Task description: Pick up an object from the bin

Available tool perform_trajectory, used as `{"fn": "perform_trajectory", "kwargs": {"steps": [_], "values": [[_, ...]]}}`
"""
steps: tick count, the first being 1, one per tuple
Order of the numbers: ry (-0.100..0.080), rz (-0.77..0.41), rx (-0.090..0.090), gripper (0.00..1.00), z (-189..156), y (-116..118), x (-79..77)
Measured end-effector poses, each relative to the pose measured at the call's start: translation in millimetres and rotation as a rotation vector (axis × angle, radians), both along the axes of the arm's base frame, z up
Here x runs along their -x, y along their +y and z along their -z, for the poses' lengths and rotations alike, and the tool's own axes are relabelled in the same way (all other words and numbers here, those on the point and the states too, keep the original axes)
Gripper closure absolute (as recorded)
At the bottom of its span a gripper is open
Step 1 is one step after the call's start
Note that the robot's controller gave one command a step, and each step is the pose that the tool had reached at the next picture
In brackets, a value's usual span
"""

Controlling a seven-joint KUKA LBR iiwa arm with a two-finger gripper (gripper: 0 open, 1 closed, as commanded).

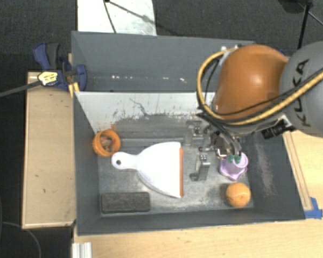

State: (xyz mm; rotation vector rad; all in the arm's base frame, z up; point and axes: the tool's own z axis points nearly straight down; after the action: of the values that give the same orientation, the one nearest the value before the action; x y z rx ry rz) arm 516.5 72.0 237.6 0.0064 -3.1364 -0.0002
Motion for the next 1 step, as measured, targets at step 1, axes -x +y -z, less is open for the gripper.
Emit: {"fn": "perform_trajectory", "kwargs": {"steps": [1], "values": [[-0.008, 0.002, -0.001, 0.00, -4.1, -0.4, -1.5]]}}
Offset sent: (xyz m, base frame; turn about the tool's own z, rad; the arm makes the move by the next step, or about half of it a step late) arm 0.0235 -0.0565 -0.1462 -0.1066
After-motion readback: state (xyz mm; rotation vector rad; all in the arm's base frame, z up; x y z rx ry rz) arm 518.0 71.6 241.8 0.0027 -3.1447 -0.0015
